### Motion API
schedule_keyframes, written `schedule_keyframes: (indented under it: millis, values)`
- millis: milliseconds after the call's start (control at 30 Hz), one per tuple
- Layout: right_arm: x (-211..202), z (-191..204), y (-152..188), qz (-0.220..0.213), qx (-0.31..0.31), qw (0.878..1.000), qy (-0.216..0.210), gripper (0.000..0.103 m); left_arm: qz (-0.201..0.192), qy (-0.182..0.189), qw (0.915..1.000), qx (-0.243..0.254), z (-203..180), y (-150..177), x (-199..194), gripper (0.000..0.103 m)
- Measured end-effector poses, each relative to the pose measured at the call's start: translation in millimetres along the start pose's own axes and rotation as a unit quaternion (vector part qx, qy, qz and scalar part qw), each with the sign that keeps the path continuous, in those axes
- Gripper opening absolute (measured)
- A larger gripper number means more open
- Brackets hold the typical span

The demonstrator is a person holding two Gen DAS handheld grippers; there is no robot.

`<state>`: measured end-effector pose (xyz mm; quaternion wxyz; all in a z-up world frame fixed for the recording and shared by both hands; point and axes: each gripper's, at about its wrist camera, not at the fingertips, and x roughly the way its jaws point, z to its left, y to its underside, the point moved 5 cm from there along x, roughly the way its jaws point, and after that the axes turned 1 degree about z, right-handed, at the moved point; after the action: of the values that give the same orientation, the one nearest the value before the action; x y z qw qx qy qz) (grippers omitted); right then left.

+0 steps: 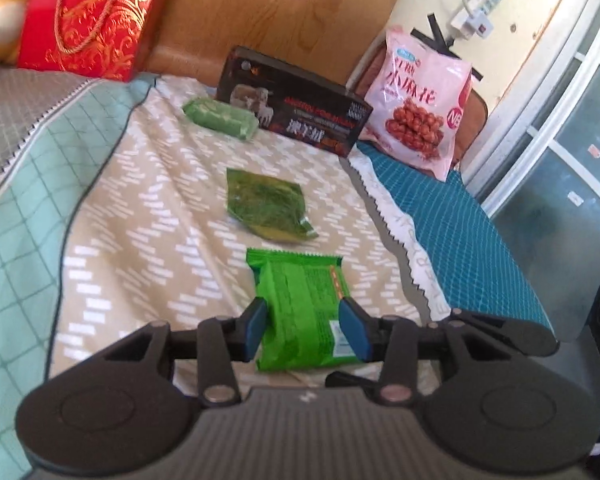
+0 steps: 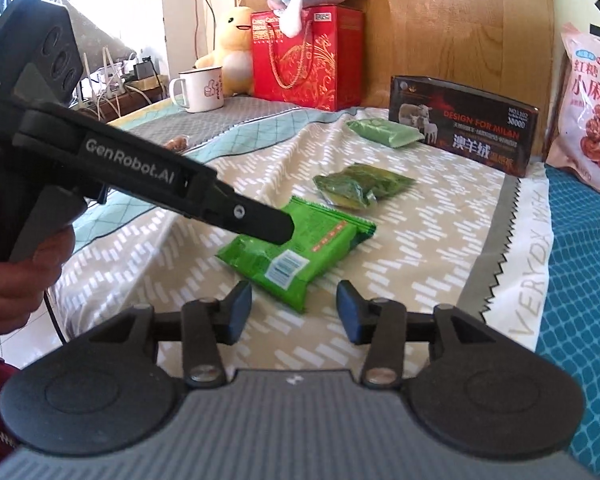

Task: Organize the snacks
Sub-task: 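Lift the bright green packet from the sheet with the left tool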

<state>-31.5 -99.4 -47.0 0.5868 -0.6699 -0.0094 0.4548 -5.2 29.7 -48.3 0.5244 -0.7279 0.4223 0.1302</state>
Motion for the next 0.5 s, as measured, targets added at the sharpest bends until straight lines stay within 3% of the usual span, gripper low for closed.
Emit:
schedule_keyframes:
  millis: [167, 200, 233, 500]
  values:
    - [2.8, 0.3, -0.9, -0.001, 0.002, 1.000, -0.004, 0.047, 0.006, 0.004, 1.0000, 0.001, 0.6, 1.6, 4.6, 0.041]
    - [3.9, 0.6, -1.8, -0.001, 0.001, 1.000, -0.006, 0.038, 0.007, 0.008, 0.9999, -0.002, 1.0, 0.7, 5.0, 0.041]
    - [4.7, 1.0, -3.0, 0.000, 0.001, 1.000, -0.011, 0.037, 0.008, 0.008, 0.9999, -0.005, 1.3, -0.1, 5.0, 0.041]
    - [4.2, -1.0, -1.5, -0.015, 0.010, 1.000, -0.017, 0.037, 0.005, -0.008, 1.0000, 0.002, -1.0, -0.3, 6.6, 0.040]
